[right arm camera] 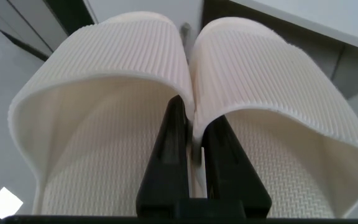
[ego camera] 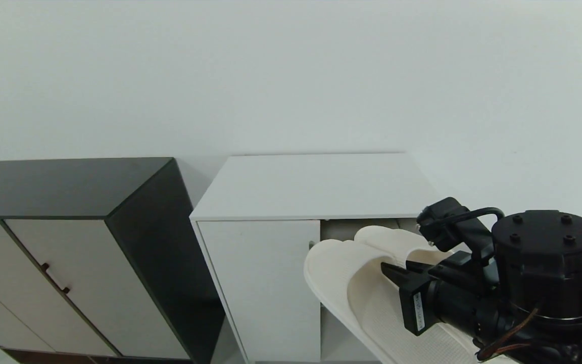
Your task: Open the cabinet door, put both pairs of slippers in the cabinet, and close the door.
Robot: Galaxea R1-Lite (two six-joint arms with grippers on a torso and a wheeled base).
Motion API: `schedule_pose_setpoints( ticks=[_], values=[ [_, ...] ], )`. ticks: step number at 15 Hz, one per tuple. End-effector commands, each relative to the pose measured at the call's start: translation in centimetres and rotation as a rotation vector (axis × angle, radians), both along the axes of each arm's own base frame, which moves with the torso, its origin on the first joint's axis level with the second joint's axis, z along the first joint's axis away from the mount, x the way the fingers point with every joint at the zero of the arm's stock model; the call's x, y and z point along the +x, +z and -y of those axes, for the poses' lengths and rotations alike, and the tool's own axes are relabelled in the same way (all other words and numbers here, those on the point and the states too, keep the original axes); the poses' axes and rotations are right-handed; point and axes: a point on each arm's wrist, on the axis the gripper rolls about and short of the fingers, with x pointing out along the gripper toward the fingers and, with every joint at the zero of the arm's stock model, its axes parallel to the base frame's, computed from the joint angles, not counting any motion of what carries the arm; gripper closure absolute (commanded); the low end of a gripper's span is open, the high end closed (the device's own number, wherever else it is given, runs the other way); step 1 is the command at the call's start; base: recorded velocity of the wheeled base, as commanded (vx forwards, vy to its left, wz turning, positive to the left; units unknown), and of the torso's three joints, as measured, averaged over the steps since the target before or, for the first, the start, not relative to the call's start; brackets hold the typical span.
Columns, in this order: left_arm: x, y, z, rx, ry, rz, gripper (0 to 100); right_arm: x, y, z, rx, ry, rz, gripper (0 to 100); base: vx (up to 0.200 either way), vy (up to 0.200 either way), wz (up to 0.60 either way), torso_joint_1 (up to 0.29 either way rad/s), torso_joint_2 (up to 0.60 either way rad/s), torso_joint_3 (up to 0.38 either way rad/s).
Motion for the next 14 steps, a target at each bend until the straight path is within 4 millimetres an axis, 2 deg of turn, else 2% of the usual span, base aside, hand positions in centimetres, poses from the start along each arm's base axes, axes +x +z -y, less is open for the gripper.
schedule_pose_setpoints(
  ticks=[1, 3, 14],
  values=[
    [0.00, 0.00, 0.00, 0.000, -0.001, 0.000, 100, 0.03, -0.20, -0.06, -0.006, 0.001, -0.004, 100, 0.000, -0.200, 0.00, 0.002, 0.00, 0.002],
    [0.00, 0.01, 0.00, 0.000, -0.001, 0.001, 100, -0.01, -0.34, 0.00, -0.013, 0.000, -0.003, 100, 0.000, -0.200, 0.00, 0.002, 0.00, -0.002],
    [0.00, 0.00, 0.00, -0.002, 0.001, 0.000, 100, -0.08, -0.55, 0.08, -0.025, 0.005, 0.001, 100, 0.000, 0.000, 0.00, 0.000, 0.00, 0.000]
  ],
)
